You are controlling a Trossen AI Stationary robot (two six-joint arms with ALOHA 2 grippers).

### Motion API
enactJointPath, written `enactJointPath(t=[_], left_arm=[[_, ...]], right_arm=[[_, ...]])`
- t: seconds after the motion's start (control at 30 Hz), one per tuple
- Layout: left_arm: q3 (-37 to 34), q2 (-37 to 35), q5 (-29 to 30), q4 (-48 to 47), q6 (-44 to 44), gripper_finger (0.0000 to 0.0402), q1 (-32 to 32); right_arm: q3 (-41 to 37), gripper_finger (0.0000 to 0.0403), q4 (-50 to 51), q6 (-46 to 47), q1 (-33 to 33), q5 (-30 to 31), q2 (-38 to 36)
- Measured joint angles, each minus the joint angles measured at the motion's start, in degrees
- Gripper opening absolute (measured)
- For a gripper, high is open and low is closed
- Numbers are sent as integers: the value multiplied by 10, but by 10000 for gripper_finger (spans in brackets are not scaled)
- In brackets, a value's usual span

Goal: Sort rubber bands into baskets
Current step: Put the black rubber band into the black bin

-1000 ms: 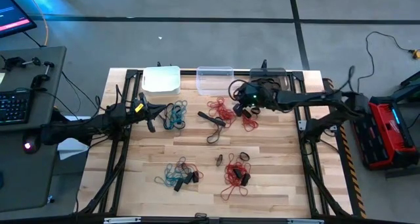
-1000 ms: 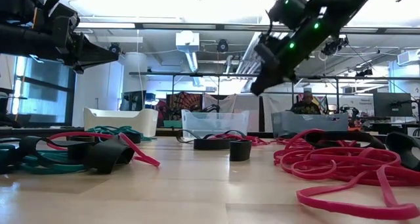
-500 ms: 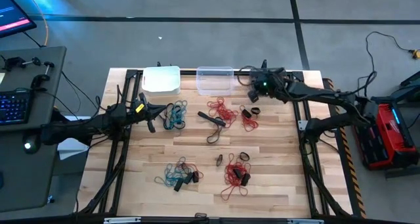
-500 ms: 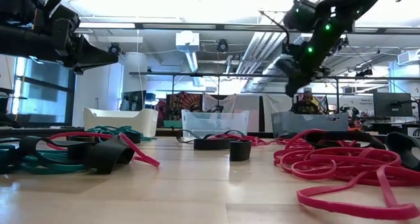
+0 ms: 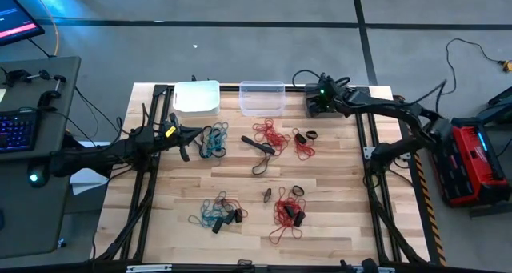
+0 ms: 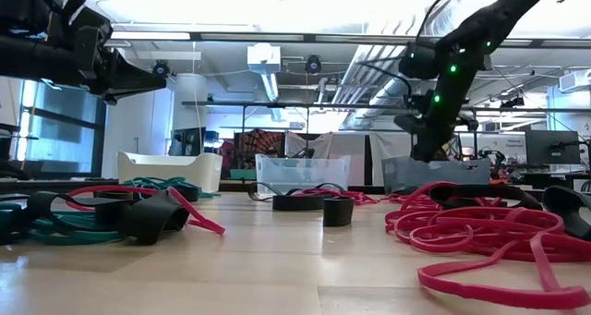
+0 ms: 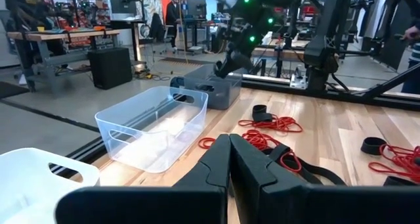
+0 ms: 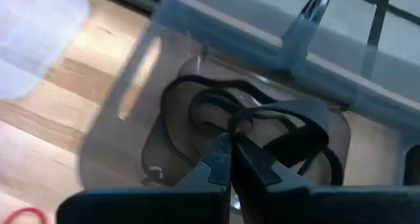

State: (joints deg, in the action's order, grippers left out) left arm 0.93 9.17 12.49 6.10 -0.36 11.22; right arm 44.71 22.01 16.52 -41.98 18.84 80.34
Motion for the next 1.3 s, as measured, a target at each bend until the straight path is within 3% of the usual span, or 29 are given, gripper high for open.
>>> enactJointPath(t=[0.37,0.6,0.77,0.9,1.07,1.3], left_arm=[[0,0,1,2,0,0,0],[0,0,1,2,0,0,0],[0,0,1,2,1,0,0],[0,0,1,2,0,0,0],[0,0,1,2,0,0,0],[0,0,1,2,-4,0,0]], right_arm=[[0,10,22,-35,-31,-15,45],[18,80,38,-64,-25,-13,45],[50,138,66,-80,-4,22,45],[76,155,93,-90,16,28,45],[93,128,111,-91,60,38,28],[75,13,107,-90,111,60,-21]])
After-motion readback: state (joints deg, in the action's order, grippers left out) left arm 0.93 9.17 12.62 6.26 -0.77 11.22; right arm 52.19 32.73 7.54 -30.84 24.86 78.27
